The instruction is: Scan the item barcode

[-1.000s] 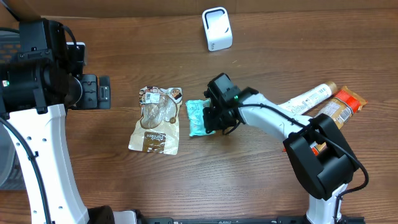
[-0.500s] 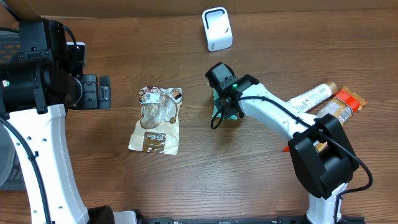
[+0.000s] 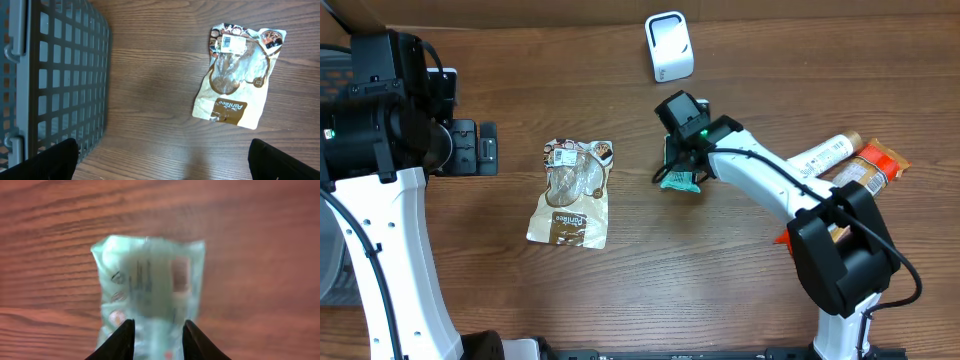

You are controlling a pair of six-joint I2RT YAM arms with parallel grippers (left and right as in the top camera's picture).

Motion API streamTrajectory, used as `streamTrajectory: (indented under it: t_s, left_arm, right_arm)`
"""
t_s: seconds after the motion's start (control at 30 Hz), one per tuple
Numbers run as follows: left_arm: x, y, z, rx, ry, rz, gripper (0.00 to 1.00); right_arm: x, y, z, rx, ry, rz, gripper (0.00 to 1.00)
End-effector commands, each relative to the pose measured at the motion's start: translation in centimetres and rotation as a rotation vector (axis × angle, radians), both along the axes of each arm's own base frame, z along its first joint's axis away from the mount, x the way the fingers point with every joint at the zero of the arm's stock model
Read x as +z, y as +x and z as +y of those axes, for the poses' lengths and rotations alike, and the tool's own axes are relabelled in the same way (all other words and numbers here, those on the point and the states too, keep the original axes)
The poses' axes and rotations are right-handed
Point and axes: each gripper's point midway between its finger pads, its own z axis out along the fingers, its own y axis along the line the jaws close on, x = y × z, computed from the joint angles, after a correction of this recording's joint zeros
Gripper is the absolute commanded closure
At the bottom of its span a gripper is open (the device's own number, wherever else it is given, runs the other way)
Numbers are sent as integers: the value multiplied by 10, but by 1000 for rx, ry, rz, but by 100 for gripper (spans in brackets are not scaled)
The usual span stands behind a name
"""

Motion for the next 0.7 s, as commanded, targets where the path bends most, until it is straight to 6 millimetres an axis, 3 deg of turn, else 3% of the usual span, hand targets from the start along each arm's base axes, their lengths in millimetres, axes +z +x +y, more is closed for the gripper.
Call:
streamTrajectory:
  t_s: [0.0, 0.13, 0.3, 0.47, 0.67]
  left_arm:
    - [0, 1, 1, -15, 3, 3, 1]
    - [0, 1, 1, -15, 3, 3, 0]
    - [0, 1, 1, -15, 3, 3, 0]
    - [0, 1, 1, -15, 3, 3, 0]
    - [0, 1, 1, -15, 3, 3, 0]
  right_arm:
    - [9, -12, 44, -113, 270, 116, 68]
    - [10, -20, 65, 28, 262, 87, 64]
    - [-19, -35, 76, 126, 206, 134, 64]
    - [-27, -46, 61, 215, 132, 178, 63]
    - [-26, -56, 28, 266, 92, 272, 63]
